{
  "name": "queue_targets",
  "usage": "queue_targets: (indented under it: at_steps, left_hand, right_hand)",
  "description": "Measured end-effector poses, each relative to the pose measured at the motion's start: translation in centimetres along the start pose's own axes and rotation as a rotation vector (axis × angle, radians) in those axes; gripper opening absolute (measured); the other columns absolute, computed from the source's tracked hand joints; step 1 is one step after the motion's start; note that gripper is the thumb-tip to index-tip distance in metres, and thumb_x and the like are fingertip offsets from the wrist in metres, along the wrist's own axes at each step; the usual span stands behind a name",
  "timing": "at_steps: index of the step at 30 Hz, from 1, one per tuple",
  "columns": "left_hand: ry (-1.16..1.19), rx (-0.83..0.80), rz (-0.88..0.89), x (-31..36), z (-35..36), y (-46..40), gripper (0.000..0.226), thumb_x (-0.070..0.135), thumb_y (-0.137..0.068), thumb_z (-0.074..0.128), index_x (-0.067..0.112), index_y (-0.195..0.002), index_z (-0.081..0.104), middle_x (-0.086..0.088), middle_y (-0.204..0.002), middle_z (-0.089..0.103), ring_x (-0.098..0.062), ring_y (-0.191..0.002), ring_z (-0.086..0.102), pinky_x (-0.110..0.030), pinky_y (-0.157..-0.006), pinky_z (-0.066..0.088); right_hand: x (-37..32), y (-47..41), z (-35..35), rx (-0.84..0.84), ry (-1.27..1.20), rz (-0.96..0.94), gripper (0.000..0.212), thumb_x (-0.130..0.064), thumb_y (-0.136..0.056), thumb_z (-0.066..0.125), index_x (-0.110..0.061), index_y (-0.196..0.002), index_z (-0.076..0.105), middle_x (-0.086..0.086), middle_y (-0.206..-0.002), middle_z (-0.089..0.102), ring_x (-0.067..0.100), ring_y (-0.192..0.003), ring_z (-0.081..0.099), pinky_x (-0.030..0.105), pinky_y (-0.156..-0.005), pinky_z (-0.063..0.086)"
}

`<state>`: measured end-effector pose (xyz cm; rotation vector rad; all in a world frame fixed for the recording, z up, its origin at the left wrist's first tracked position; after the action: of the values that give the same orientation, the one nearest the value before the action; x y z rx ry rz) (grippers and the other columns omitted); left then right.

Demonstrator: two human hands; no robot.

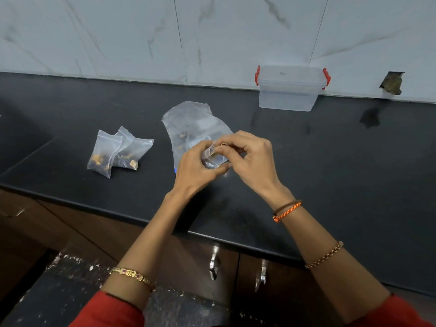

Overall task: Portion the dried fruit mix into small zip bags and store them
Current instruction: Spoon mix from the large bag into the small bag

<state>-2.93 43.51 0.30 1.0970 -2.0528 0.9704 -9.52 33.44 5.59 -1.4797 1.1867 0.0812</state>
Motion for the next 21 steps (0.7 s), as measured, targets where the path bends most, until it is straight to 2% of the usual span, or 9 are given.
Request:
queue_targets:
  at_steps: [2,4,7,9,11,13,16,18,21]
  left_hand:
    - [-0.022,0.012,-0.014,-0.3,-0.5,0.0,0.063,0.057,-0.056,0.061,0.016,-0.104,0.063,0.002,-0.1,0.068,-0.015,-0.084,0.064,-0.041,-0.078,0.053]
    - [-0.032,0.025,-0.03,-0.7,-0.9,-0.1,0.064,0.059,-0.054,0.063,0.019,-0.104,0.063,0.004,-0.097,0.069,-0.014,-0.084,0.065,-0.042,-0.078,0.054]
    - [-0.031,0.057,-0.055,-1.5,-1.6,-0.1,0.064,0.057,-0.053,0.066,0.02,-0.104,0.063,0.003,-0.091,0.069,-0.019,-0.086,0.065,-0.044,-0.08,0.053]
    - [-0.051,0.094,-0.058,-1.6,-2.4,-0.1,0.069,0.057,-0.051,0.065,0.019,-0.108,0.062,0.003,-0.098,0.069,-0.021,-0.092,0.064,-0.043,-0.082,0.052]
    - [-0.099,0.128,-0.075,-1.9,-3.1,-0.1,0.069,0.052,-0.054,0.068,0.019,-0.114,0.059,0.003,-0.106,0.067,-0.022,-0.099,0.062,-0.04,-0.084,0.051]
    - [-0.199,0.151,-0.112,-2.6,-3.6,-0.3,0.059,0.037,-0.065,0.074,0.019,-0.118,0.056,0.001,-0.111,0.065,-0.025,-0.102,0.059,-0.034,-0.08,0.047]
    - [-0.361,0.138,-0.147,-3.5,-3.7,-0.8,0.052,0.026,-0.075,0.069,0.019,-0.123,0.052,-0.002,-0.116,0.063,-0.029,-0.107,0.056,-0.029,-0.075,0.036]
    - [-0.427,0.096,-0.155,-3.8,-3.3,-1.2,0.049,0.022,-0.077,0.066,0.018,-0.123,0.052,-0.007,-0.114,0.064,-0.032,-0.106,0.056,-0.03,-0.075,0.036]
    - [-0.499,0.08,-0.154,-4.0,-3.0,-1.5,0.048,0.01,-0.077,0.061,0.016,-0.124,0.052,-0.012,-0.111,0.064,-0.037,-0.102,0.055,-0.034,-0.077,0.04]
  right_hand:
    - [-1.5,0.3,-0.2,0.008,0.046,-0.203,0.02,-0.021,-0.082,0.064,-0.003,-0.08,0.073,0.002,-0.072,0.07,0.003,-0.066,0.054,0.016,-0.064,0.044]
    - [-2.3,0.5,-0.7,0.027,0.043,-0.33,0.026,-0.024,-0.085,0.061,-0.001,-0.078,0.073,0.006,-0.073,0.071,0.008,-0.068,0.056,0.018,-0.068,0.043]
    - [-2.0,0.5,-2.0,0.084,0.019,-0.333,0.026,-0.022,-0.085,0.061,0.001,-0.079,0.072,0.006,-0.073,0.07,0.011,-0.068,0.057,0.018,-0.068,0.044]
    - [-0.4,0.4,-3.3,0.168,-0.084,-0.153,0.013,-0.018,-0.082,0.067,-0.006,-0.083,0.072,-0.005,-0.073,0.068,0.004,-0.069,0.059,0.016,-0.067,0.046]
    - [2.7,0.5,-4.4,0.296,-0.284,0.183,0.006,-0.015,-0.085,0.065,-0.018,-0.081,0.07,-0.016,-0.064,0.065,-0.001,-0.063,0.059,0.016,-0.062,0.048]
    - [6.1,1.7,-5.0,0.44,-0.418,0.533,0.016,-0.011,-0.088,0.061,-0.016,-0.073,0.065,-0.011,-0.054,0.06,-0.001,-0.051,0.055,0.015,-0.052,0.047]
    - [9.4,4.5,-4.7,0.512,-0.563,0.928,0.021,-0.013,-0.09,0.059,-0.01,-0.07,0.06,-0.002,-0.058,0.055,0.002,-0.046,0.05,0.013,-0.046,0.046]
    - [10.2,6.0,-4.6,0.496,-0.577,1.027,0.02,-0.013,-0.09,0.06,-0.01,-0.07,0.059,0.0,-0.061,0.054,0.004,-0.048,0.05,0.013,-0.046,0.047]
    - [10.8,7.2,-4.9,0.467,-0.554,1.062,0.019,-0.014,-0.09,0.06,-0.01,-0.072,0.059,0.0,-0.062,0.054,0.002,-0.045,0.052,0.012,-0.047,0.048]
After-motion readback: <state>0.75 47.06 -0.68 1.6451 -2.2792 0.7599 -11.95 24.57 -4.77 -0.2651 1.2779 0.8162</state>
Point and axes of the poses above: each hand's wrist, its own y-axis away from the middle knuckle, its own z-axis out of the palm, x = y × z, the point moved 9 cm from there along -y, towards the middle knuckle
